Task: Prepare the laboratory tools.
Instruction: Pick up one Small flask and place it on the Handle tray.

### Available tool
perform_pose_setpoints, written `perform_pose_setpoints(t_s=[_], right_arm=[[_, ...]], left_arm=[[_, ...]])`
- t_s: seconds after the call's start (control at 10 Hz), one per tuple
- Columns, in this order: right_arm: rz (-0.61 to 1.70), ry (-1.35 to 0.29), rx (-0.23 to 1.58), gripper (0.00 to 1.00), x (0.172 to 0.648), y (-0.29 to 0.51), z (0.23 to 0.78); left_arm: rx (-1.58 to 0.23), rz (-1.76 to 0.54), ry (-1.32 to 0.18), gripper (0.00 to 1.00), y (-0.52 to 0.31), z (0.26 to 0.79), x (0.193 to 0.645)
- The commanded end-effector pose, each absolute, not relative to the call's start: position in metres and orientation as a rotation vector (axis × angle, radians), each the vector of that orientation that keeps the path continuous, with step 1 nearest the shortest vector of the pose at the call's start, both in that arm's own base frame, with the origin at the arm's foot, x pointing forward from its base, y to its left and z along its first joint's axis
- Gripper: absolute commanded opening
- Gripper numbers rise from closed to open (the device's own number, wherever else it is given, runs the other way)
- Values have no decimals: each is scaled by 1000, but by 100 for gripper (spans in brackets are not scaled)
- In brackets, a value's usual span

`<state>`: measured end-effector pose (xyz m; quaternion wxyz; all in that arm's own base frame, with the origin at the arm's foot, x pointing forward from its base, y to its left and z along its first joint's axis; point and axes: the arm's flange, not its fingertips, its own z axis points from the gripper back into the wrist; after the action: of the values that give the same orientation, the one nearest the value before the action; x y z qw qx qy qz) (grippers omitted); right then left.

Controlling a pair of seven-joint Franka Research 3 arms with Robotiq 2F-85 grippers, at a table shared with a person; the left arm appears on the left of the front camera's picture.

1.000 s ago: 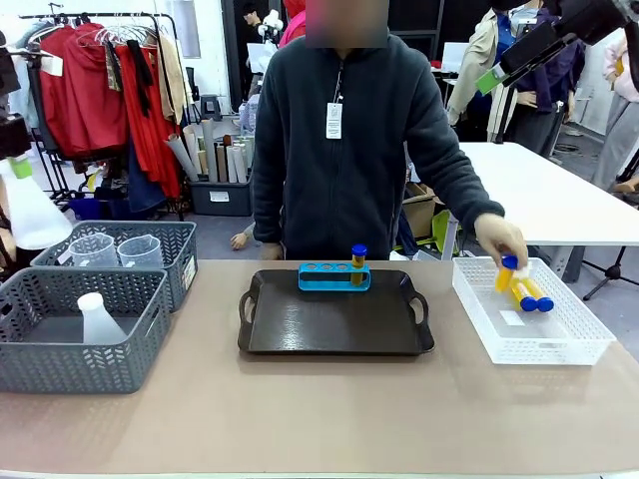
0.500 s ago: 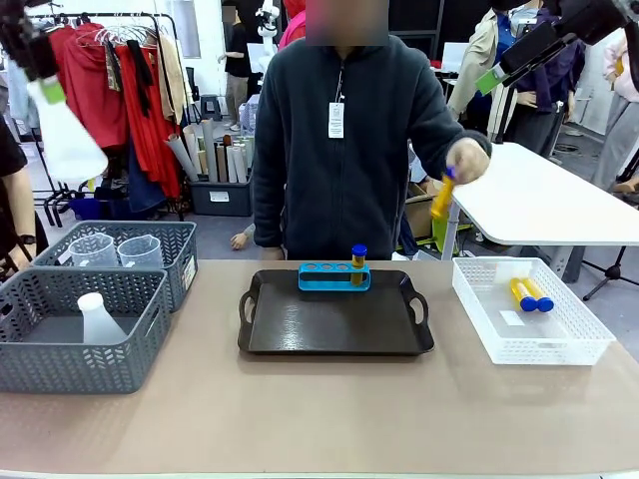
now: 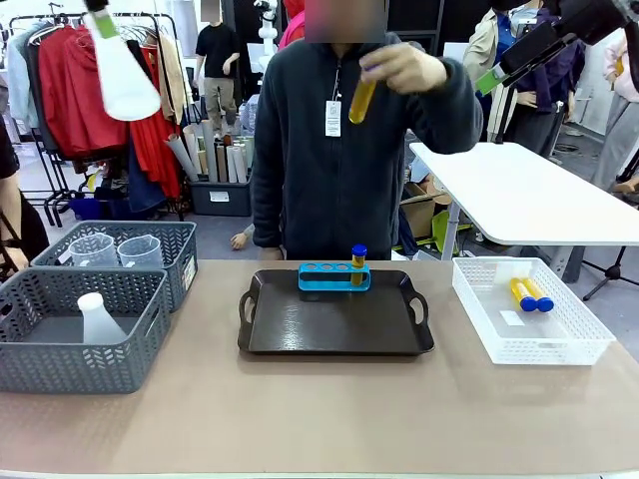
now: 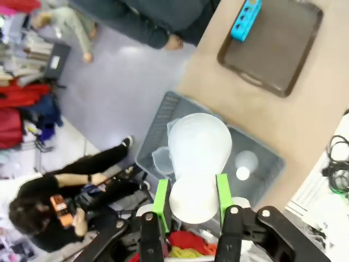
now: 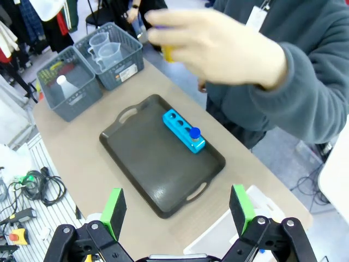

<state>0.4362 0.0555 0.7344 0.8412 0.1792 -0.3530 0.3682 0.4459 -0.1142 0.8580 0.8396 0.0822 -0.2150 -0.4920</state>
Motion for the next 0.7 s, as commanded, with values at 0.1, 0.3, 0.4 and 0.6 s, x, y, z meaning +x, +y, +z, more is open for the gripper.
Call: perform_pose_setpoints(t_s=[0.1, 0.3, 0.4, 0.6], right_arm=[[781, -748, 377, 100, 435, 55, 735], [781, -748, 377, 100, 435, 55, 735], [781, -748, 377, 100, 435, 55, 735], [781, -748, 377, 100, 435, 55, 735]], left_arm=[[129, -1173, -460, 0, -152, 862, 467], [103, -1249, -459, 0, -171, 861, 470], [90, -1278, -454, 0, -184, 857, 467], [60, -1321, -442, 0, -200, 849, 463]])
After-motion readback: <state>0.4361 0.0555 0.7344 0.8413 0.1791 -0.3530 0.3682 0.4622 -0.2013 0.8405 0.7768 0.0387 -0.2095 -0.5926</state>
